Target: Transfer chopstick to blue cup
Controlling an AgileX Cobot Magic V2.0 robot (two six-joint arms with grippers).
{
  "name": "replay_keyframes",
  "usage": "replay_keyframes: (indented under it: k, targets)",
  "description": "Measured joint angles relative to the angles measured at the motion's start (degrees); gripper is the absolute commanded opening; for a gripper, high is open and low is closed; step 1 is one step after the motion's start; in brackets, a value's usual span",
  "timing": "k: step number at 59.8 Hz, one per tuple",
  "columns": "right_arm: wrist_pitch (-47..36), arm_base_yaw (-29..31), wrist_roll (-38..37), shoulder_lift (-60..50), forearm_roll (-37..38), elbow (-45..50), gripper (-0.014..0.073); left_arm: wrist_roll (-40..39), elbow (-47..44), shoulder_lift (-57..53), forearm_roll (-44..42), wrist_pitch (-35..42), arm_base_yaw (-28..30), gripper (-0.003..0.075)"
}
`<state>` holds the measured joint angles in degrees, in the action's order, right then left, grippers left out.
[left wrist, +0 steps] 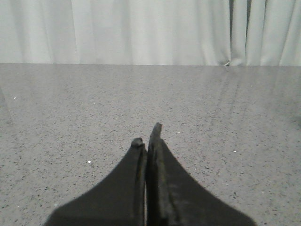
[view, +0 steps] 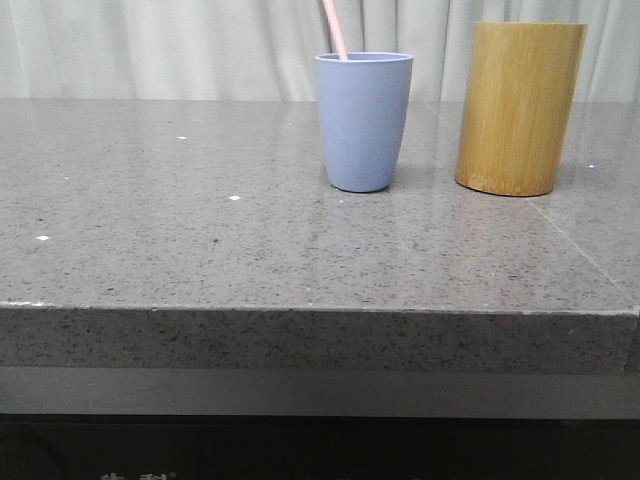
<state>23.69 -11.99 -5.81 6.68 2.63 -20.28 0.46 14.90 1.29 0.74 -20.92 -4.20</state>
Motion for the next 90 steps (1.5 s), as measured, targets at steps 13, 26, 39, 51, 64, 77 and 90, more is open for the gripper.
replay_keyframes:
  k: [13, 26, 39, 51, 64, 77, 90]
  targets:
    - [-0.1, 0.0, 0.0, 0.0, 0.0, 0.0, -0.0058, 0.0, -7.6, -1.6, 0.2, 5.6, 0.3, -0.0019]
    - [-0.1, 0.0, 0.0, 0.0, 0.0, 0.0, -0.0058, 0.0, -15.0, -1.6, 0.2, 9.6, 0.3, -0.0019]
    - [-0.1, 0.0, 0.0, 0.0, 0.0, 0.0, -0.0058, 0.0, -15.0, -1.6, 0.2, 9.8, 0.3, -0.0019]
    - [-0.1, 0.0, 0.0, 0.0, 0.0, 0.0, -0.0058, 0.0, -15.0, -1.6, 0.3, 9.7, 0.3, -0.0019]
    - [-0.1, 0.0, 0.0, 0.0, 0.0, 0.0, -0.0058, 0.0, -15.0, -1.6, 0.3, 9.7, 0.3, -0.0019]
    - [-0.1, 0.0, 0.0, 0.0, 0.0, 0.0, -0.0058, 0.0, -15.0, -1.6, 0.3, 9.7, 0.3, -0.0019]
    - [-0.1, 0.0, 0.0, 0.0, 0.0, 0.0, -0.0058, 0.0, -15.0, -1.6, 0.3, 9.7, 0.3, -0.0019]
